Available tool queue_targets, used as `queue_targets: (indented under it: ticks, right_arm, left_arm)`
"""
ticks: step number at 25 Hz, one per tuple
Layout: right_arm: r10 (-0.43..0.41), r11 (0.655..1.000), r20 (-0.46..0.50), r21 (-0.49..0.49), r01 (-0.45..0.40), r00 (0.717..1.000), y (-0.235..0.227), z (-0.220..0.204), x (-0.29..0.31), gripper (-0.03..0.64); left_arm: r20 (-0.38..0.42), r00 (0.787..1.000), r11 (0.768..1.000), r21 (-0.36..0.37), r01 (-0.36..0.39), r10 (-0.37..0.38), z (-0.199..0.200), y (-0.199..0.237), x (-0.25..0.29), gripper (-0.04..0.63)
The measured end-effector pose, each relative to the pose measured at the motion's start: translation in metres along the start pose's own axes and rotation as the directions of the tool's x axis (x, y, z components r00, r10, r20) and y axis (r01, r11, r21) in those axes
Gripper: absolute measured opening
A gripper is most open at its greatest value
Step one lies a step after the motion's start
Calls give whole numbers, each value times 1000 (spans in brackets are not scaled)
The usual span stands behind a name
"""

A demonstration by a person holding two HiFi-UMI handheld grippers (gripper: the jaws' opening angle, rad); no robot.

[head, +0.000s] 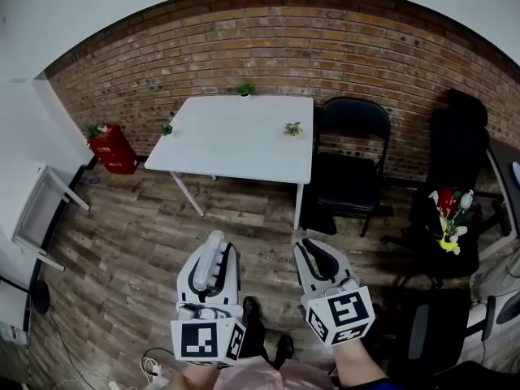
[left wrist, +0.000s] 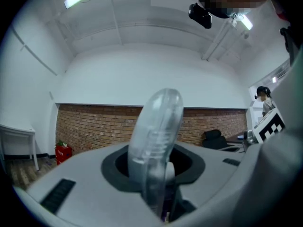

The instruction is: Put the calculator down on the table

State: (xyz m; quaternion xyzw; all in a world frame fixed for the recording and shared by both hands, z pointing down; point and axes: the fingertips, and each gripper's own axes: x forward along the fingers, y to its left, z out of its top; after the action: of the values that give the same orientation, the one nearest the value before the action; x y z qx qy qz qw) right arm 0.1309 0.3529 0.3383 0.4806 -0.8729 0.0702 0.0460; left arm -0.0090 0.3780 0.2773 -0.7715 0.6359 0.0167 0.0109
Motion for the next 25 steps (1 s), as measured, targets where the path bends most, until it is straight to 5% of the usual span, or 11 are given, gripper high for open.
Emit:
queue_targets:
  ticks: [13,25]
  right_arm:
    - [9,1000,-66,-13,-10,998,-27,-8,136,55]
    - [-35,999,-45,-43,33,998,-56,38,282,46]
  left_arm:
    - [-35,999,999,-41,-15,14,-35,72,118,135]
    - [4,1000,999,-35,26,-26,-21,154,256,135]
